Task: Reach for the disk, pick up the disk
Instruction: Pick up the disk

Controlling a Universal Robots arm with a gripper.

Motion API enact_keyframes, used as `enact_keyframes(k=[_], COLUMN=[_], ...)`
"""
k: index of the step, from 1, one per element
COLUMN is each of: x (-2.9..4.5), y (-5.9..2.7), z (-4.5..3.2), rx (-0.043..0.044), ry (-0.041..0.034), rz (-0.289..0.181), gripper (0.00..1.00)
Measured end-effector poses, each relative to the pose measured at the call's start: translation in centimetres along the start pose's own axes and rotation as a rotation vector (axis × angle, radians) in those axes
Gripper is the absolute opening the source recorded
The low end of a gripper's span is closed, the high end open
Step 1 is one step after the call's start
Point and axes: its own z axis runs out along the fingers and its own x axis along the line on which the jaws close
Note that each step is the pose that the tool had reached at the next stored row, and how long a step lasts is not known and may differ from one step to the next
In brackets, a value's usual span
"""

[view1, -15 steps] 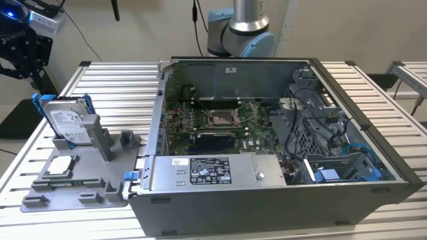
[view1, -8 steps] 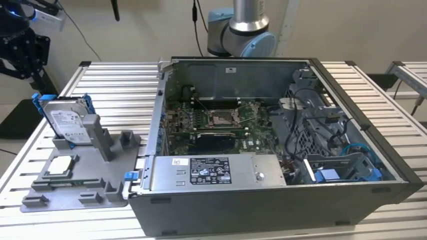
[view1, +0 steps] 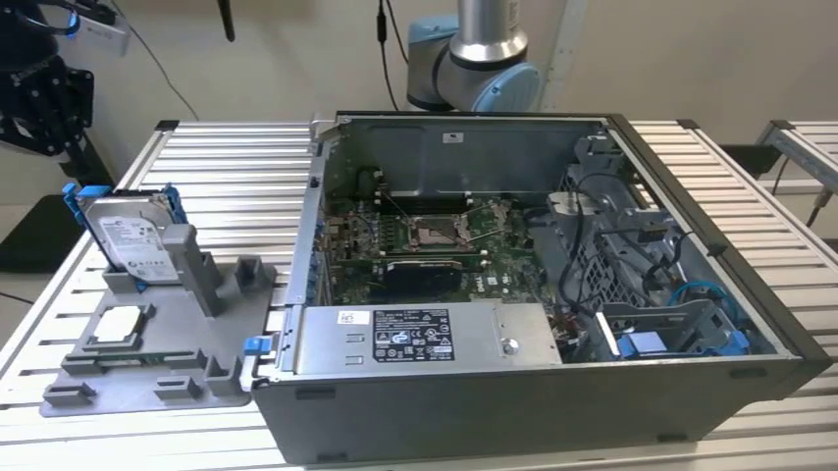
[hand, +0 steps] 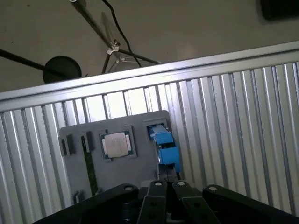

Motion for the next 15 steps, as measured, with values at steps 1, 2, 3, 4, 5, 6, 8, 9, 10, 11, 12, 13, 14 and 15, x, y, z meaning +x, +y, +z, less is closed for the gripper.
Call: enact_keyframes(k=[1, 2, 3, 4, 5, 6, 8, 9, 10, 11, 12, 13, 14, 15], x=[0.00, 0.00, 0.00, 0.00, 0.00, 0.00, 0.01, 0.01, 0.01, 0.01, 0.01, 0.01, 0.00, -0.01], y=[0.00, -0.01, -0.01, -0.01, 0.00, 0.05, 0.06, 0.06, 0.05, 0.05, 0.05, 0.05, 0.05, 0.05], z=[0.01, 0.04, 0.05, 0.08, 0.10, 0.10, 0.11, 0.11, 0.16, 0.26, 0.41, 0.59, 0.76, 0.95], rx=[0.0022, 0.0039, 0.0045, 0.0049, 0.0048, 0.0048, 0.0048, 0.0047, 0.0049, 0.0049, 0.0052, 0.0053, 0.0053, 0.0053], ry=[-0.0001, -0.0001, 0.0001, 0.0003, 0.0005, 0.0007, 0.0007, 0.0008, 0.0007, 0.0007, 0.0007, 0.0007, 0.0008, 0.0008], rz=[-0.018, -0.036, -0.054, -0.073, -0.089, -0.103, -0.103, -0.103, -0.103, -0.103, -0.103, -0.103, -0.103, -0.103], gripper=[0.00, 0.00, 0.00, 0.00, 0.00, 0.00, 0.00, 0.00, 1.00, 1.00, 1.00, 1.00, 1.00, 1.00])
